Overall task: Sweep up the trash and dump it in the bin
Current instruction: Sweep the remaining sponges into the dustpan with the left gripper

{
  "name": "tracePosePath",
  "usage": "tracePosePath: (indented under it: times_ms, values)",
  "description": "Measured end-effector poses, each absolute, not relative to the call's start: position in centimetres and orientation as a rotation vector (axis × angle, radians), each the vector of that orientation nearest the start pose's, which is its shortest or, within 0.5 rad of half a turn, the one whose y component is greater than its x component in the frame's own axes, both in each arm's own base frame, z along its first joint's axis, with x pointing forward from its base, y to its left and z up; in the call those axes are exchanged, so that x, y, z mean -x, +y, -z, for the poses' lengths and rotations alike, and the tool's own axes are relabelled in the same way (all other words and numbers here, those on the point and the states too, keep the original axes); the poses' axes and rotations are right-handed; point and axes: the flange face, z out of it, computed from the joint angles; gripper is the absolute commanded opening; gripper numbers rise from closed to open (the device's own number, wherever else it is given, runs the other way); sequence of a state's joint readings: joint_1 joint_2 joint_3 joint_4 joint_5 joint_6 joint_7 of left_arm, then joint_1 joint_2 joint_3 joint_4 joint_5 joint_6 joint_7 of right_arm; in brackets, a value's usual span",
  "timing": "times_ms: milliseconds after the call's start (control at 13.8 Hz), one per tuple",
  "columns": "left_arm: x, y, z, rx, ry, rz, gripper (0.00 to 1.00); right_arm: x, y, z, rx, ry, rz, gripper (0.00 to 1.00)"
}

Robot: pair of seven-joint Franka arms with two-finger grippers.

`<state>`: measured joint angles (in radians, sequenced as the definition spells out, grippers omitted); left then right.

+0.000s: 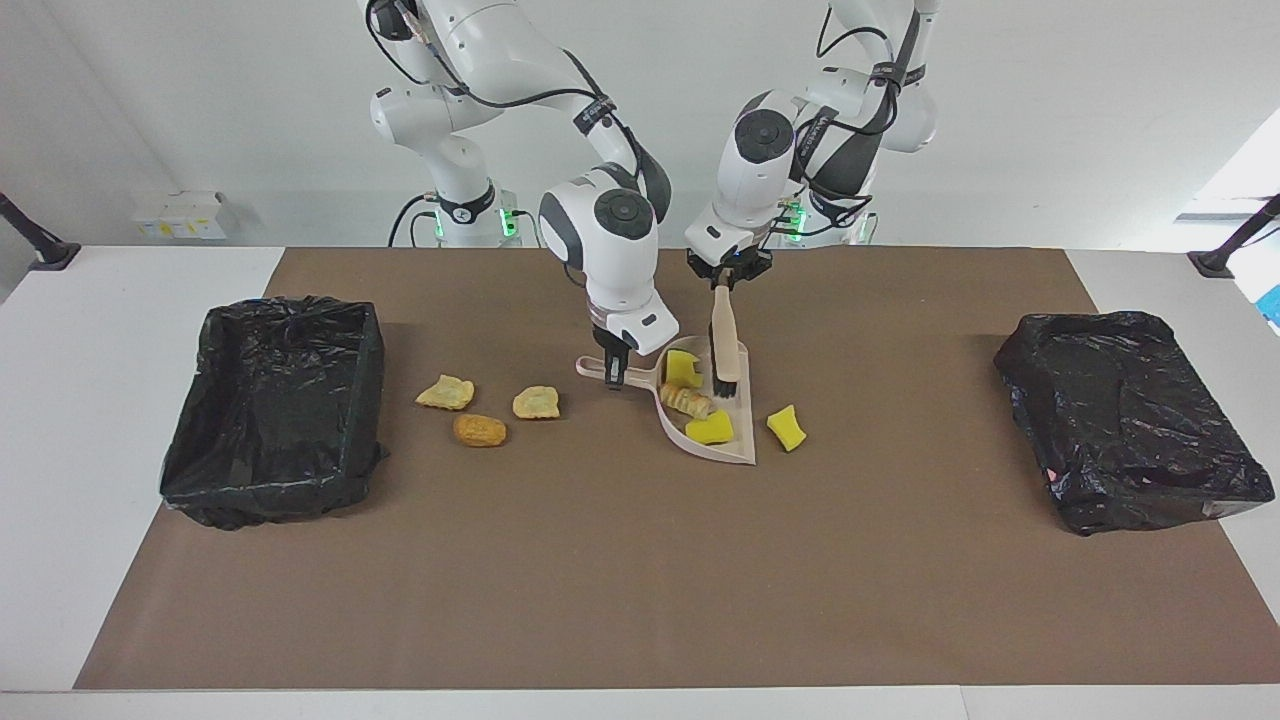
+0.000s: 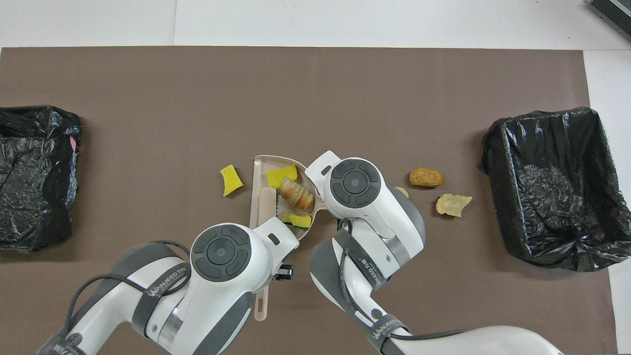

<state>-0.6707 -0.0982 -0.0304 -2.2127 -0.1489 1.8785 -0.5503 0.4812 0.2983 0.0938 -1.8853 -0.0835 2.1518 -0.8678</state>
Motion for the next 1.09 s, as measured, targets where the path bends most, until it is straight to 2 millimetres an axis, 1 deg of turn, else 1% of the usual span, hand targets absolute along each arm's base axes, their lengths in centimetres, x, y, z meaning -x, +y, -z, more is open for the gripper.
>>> tracePosePath:
  times_ms: [145, 218, 291, 363, 509, 654, 727, 799, 872, 1017, 1090]
  values:
    - [-35.7, -30.7, -40.5, 3.015, 0.093, -0.525, 0.00, -52.2, 33.1, -34.8, 2.340, -2.150, -0.057, 0.00]
    - [-36.1, -29.7, -40.9, 3.011, 0.061, -0.540, 0.00, -52.2, 33.1, -34.8, 2.340, -2.150, -0.057, 0.00]
    - [-36.9, -28.6, -41.2, 3.020, 0.021, -0.530, 0.00, -52.2, 33.1, -34.8, 2.340, -2.150, -0.057, 0.00]
    - [-38.3, -27.0, -41.5, 3.032, 0.000, -0.499, 0.00, -52.2, 33.1, -34.8, 2.340, -2.150, -0.057, 0.00]
    - [-41.8, -23.2, -41.4, 3.064, 0.046, -0.378, 0.00, -52.2, 33.1, -34.8, 2.340, -2.150, -0.057, 0.00]
    - [-45.2, -19.2, -40.2, 3.063, 0.146, -0.286, 0.00, -52.2, 33.1, -34.8, 2.340, -2.150, -0.057, 0.00]
    - [-46.5, -17.7, -39.2, 3.059, 0.189, -0.263, 0.00, -52.2, 33.1, -34.8, 2.340, -2.150, -0.057, 0.00]
    - [-47.4, -16.8, -38.0, 3.060, 0.217, -0.246, 0.00, -52.2, 33.1, -34.8, 2.340, -2.150, -0.057, 0.00]
    - [-48.1, -16.5, -36.7, 3.061, 0.237, -0.241, 0.00, -52.2, 33.1, -34.8, 2.340, -2.150, -0.057, 0.00]
    - [-48.2, -17.3, -34.7, 3.050, 0.278, -0.268, 0.00, -52.2, 33.1, -34.8, 2.340, -2.150, -0.057, 0.00]
    - [-48.0, -18.0, -34.3, 3.044, 0.313, -0.277, 0.00, -52.2, 33.1, -34.8, 2.340, -2.150, -0.057, 0.00]
